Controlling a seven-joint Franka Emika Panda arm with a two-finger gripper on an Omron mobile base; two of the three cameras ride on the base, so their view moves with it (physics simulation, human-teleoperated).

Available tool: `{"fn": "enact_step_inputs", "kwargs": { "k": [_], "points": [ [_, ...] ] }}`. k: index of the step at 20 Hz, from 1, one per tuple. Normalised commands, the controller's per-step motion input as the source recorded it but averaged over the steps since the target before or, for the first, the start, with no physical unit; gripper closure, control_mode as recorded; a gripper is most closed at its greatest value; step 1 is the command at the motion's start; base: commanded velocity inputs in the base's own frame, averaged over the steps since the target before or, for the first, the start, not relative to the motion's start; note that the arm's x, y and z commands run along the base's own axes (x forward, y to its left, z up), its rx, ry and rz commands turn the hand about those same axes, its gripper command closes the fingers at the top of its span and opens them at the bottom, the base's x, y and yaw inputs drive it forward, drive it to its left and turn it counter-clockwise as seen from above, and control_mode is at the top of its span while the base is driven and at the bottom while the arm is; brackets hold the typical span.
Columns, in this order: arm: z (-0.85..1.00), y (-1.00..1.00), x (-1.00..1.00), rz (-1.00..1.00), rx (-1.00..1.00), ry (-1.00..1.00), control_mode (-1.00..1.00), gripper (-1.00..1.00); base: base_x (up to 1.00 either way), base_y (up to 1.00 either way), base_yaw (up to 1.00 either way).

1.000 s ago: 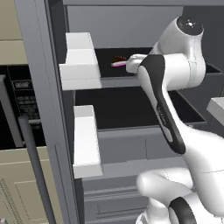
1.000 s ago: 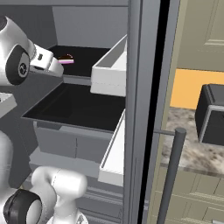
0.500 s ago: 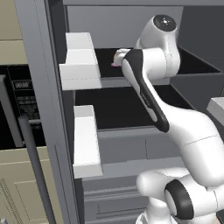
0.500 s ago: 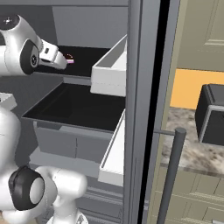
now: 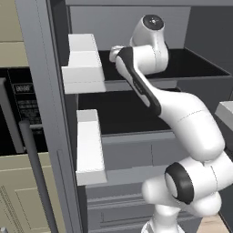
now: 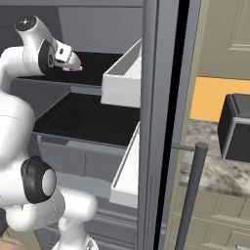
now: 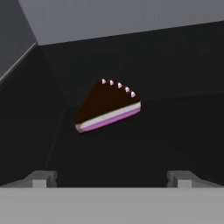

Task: Take the cake and cupcake from the fridge and place them on the empty tray on the dining counter.

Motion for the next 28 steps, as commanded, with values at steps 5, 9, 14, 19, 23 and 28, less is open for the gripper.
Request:
{"fn": "enact_step_inputs", "kwargs": {
  "k": [5,9,14,19,23,28],
  "points": [
    [0.00,0.12,0.46,-0.12,0.00,0.02,-1.00,-1.00,0.00,0.00,0.00],
    [-0.04,0.08,0.42,-0.19,0.00,0.08,-1.00,-1.00,0.00,0.00,0.00],
    [-0.03,0.00,0.57,-0.12,0.08,0.17,-1.00,-1.00,0.00,0.00,0.00],
    [0.00,0.05,0.57,-0.01,0.09,0.07,-1.00,-1.00,0.00,0.00,0.00],
    [-0.09,0.05,0.40,0.00,0.04,0.01,-1.00,-1.00,0.00,0.00,0.00],
    [-0.32,0.00,0.02,0.00,0.04,0.00,-1.00,-1.00,0.00,0.00,0.00]
  ]
}}
